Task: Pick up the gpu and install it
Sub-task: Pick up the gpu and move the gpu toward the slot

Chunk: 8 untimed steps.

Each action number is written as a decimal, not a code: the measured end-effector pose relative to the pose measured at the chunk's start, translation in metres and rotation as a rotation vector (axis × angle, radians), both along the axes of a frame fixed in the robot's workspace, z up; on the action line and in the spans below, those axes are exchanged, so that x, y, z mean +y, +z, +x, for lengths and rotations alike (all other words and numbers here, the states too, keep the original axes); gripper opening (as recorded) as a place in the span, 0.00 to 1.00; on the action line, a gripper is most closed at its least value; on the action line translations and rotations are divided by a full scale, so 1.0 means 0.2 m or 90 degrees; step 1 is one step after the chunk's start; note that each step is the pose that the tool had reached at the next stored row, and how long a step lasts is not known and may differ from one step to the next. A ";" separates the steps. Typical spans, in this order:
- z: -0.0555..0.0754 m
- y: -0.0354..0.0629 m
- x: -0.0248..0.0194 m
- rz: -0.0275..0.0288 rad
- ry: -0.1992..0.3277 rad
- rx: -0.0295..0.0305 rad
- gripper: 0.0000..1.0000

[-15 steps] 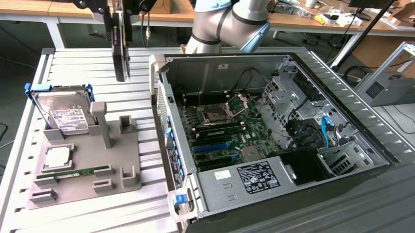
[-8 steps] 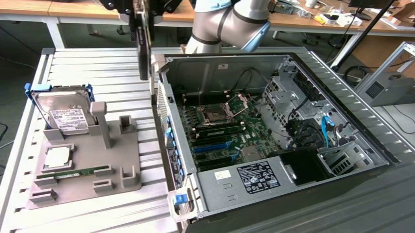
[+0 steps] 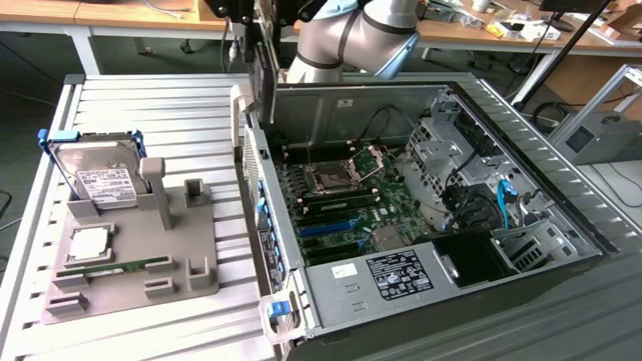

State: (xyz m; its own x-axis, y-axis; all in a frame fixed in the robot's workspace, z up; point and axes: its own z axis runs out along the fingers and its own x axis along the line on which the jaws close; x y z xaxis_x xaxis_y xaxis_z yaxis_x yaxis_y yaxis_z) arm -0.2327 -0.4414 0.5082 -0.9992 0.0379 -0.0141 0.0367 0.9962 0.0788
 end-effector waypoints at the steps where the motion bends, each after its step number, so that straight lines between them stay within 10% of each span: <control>1: 0.02 0.000 0.000 0.0000 0.000 0.0000 0.27; 8: 0.19 0.000 0.000 0.0000 0.000 0.0001 0.27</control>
State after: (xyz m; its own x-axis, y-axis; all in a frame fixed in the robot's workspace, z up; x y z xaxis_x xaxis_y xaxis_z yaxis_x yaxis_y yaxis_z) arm -0.1950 -0.4414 0.5082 -0.9992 0.0380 -0.0139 0.0368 0.9962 0.0788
